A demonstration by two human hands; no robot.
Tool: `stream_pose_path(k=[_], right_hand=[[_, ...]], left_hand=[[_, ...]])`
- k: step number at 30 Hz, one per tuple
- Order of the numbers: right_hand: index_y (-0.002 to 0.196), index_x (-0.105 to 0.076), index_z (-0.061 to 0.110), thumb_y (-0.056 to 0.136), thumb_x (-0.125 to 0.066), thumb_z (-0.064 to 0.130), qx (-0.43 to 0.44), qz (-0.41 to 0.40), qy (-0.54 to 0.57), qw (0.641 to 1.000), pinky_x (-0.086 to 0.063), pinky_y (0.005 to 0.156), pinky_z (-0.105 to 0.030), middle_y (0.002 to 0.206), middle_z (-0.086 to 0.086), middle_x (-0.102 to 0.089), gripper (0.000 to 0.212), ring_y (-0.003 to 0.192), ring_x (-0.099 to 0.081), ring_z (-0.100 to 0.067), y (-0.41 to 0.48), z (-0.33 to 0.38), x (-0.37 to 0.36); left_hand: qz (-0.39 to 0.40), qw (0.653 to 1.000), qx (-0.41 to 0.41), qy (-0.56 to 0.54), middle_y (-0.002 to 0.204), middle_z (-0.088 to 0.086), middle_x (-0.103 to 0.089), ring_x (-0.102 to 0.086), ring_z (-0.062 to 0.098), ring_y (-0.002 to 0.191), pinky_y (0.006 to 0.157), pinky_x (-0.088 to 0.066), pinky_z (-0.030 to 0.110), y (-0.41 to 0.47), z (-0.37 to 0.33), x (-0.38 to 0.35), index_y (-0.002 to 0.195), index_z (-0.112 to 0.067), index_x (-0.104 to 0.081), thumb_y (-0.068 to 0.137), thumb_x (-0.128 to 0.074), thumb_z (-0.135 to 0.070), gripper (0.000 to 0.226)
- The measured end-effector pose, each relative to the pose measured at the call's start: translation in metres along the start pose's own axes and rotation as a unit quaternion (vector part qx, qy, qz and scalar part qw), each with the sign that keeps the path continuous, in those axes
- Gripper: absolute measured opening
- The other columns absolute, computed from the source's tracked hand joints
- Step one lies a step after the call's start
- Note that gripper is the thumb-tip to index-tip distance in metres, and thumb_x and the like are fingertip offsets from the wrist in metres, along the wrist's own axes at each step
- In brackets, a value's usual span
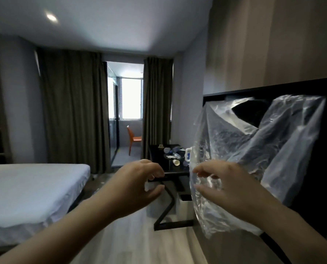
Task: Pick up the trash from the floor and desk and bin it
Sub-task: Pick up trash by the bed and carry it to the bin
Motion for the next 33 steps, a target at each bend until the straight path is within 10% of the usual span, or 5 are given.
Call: stream_pose_path(k=[33], right_hand=[[0.109, -0.061, 0.035, 0.087, -0.062, 0.038, 0.108, 0.133, 0.068, 0.983, -0.046, 0.086, -0.018, 0.098, 0.02, -0.058, 0.023, 0.095, -0.053, 0.005, 0.367, -0.137, -0.315]], left_hand=[[-0.002, 0.976, 0.215, 0.029, 0.095, -0.014, -0.064, -0.059, 0.0, 0.086, 0.079, -0.052, 0.025, 0.159, 0.391, -0.129, 0.102, -0.025, -0.067, 0.083, -0.066, -0.037, 0.023]])
Point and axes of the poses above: each hand's wrist, its own y-axis towards the middle knuckle, its own x-axis out of the back of the hand, z = x × y, the point moved 5 cm from there along y, towards the middle knuckle
